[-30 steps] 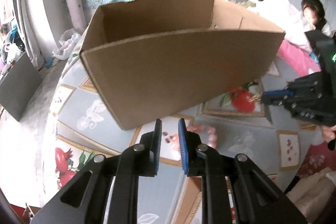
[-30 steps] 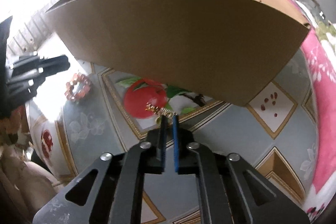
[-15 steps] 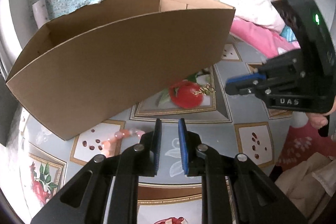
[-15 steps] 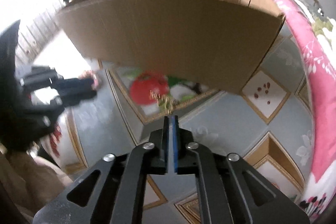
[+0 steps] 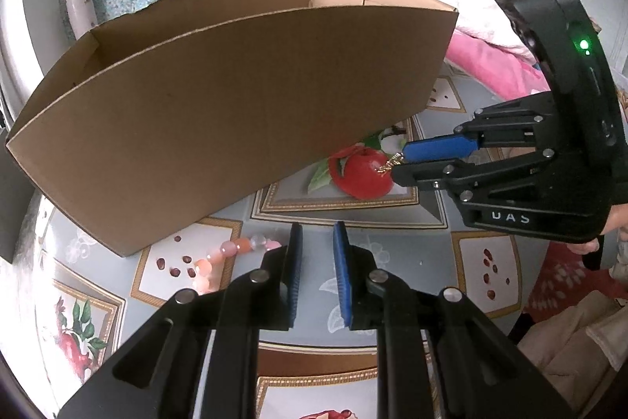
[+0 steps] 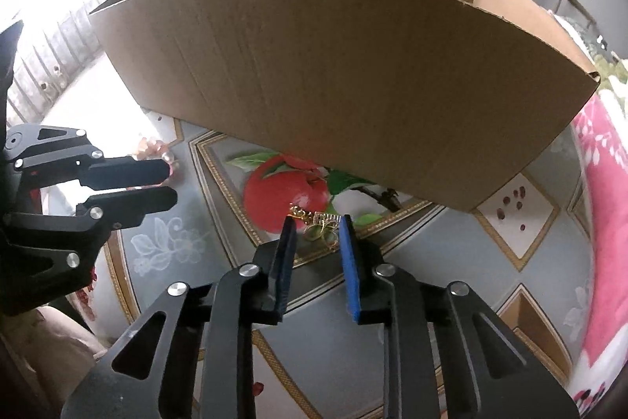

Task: Organize jewelry
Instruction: 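Lift the gold earring with the right tool and carry it into the box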

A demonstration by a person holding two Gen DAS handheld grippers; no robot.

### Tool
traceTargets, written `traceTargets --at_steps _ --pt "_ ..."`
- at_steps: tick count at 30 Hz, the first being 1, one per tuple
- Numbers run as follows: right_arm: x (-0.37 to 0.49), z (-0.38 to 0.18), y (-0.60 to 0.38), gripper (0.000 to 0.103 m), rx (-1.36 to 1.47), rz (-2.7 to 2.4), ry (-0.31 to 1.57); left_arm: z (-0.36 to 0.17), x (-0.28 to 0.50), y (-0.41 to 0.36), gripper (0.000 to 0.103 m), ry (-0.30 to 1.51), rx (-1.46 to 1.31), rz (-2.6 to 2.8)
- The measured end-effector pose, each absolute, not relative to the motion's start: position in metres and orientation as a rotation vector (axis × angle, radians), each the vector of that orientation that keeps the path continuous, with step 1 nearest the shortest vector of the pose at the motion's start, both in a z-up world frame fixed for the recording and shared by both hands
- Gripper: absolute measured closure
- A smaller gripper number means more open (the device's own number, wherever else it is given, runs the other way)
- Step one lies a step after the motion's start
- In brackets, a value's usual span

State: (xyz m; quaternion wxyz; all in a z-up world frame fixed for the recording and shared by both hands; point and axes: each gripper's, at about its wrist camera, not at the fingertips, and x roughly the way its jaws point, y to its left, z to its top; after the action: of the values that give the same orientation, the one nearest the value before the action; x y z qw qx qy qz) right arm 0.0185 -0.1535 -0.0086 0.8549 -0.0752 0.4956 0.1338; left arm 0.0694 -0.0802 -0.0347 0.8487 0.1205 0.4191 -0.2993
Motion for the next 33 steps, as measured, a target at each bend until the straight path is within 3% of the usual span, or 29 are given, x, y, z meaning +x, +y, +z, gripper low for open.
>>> traceTargets --at_steps 33 --pt "-0.013 -0.02 -0.226 0.089 -0.01 0.317 1.026 -0.046 0.096 -0.152 0.088 0.868 0.323 -0.778"
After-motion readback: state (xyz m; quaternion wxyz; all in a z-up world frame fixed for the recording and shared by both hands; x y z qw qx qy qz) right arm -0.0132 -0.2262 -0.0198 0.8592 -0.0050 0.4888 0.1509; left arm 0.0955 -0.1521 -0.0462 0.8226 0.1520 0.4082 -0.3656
